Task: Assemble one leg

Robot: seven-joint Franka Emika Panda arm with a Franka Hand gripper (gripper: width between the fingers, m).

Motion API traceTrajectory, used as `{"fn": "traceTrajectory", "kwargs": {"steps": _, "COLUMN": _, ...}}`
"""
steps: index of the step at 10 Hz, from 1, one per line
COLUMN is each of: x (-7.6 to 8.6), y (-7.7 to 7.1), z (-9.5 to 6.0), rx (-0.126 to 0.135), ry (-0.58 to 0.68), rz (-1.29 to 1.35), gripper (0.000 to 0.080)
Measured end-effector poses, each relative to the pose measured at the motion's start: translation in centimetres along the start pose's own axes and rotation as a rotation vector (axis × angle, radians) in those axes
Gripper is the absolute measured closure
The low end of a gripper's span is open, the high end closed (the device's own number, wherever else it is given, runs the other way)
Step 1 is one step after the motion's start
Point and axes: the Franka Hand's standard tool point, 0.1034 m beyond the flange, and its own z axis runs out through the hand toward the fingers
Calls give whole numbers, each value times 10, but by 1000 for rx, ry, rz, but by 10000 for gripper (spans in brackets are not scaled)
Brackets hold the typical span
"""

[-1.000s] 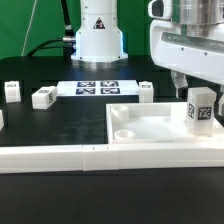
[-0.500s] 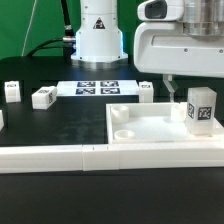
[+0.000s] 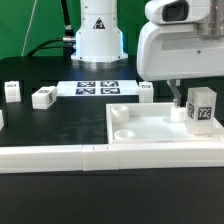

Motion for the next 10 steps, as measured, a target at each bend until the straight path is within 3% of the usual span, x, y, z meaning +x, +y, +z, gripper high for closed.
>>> {"fn": "traceTrajectory", "kwargs": {"steps": 2, "x": 0, "y": 4, "z": 1, "rx": 0, "ry": -1, "rz": -49, "gripper": 150}}
{"fn": "traceTrajectory", "kwargs": {"steps": 5, "x": 0, "y": 5, "z": 1, "rx": -1, "ry": -1, "rz": -48, "gripper": 509}}
{"fn": "traceTrajectory", "kwargs": {"steps": 9, "x": 0, "y": 6, "z": 1, "rx": 2, "ry": -1, "rz": 41, "gripper": 508}}
{"fn": "traceTrajectory", "kwargs": {"steps": 10, "x": 0, "y": 7, "z": 1, "rx": 11, "ry": 3, "rz": 223, "gripper": 508}}
